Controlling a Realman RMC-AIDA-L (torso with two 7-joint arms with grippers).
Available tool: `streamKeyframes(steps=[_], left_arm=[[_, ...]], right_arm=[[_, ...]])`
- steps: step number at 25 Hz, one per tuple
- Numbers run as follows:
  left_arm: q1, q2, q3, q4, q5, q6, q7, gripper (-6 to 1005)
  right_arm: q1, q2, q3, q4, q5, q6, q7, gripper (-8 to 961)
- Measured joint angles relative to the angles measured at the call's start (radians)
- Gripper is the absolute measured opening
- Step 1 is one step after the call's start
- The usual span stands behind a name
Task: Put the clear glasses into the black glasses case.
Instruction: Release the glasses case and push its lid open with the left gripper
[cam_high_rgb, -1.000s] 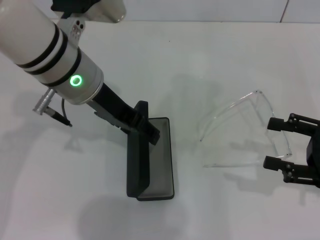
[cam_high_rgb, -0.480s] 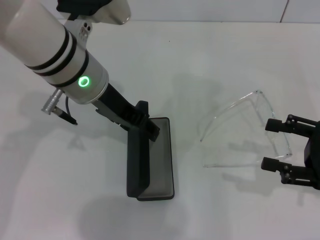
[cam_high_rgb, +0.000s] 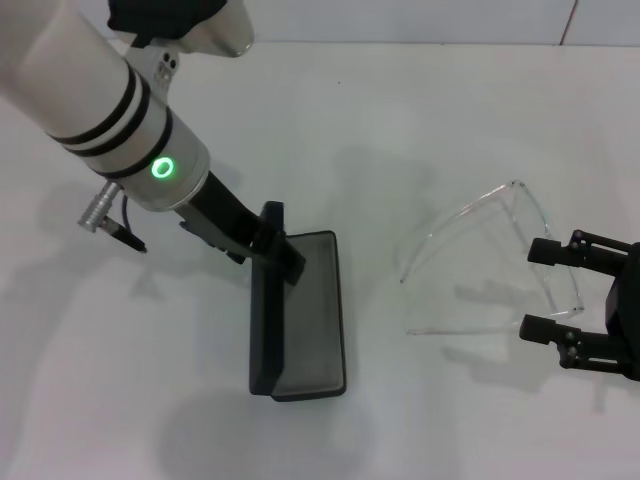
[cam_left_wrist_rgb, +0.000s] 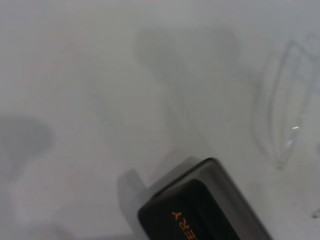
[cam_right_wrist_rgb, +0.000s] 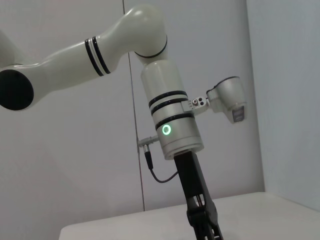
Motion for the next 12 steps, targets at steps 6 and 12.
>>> streamKeyframes(steps=[6, 12], left_arm=[[-0.001, -0.001, 0.0, -0.012, 0.011, -0.011, -0.001, 634], [-0.005, 0.001, 0.006, -0.012, 0.012, -0.013, -0.002, 624]], right_arm=[[0.0, 0.001, 0.0, 0.002, 0.0, 0.0, 0.0, 754], [0.0, 0.001, 0.0, 0.003, 0.0, 0.005, 0.0, 754]])
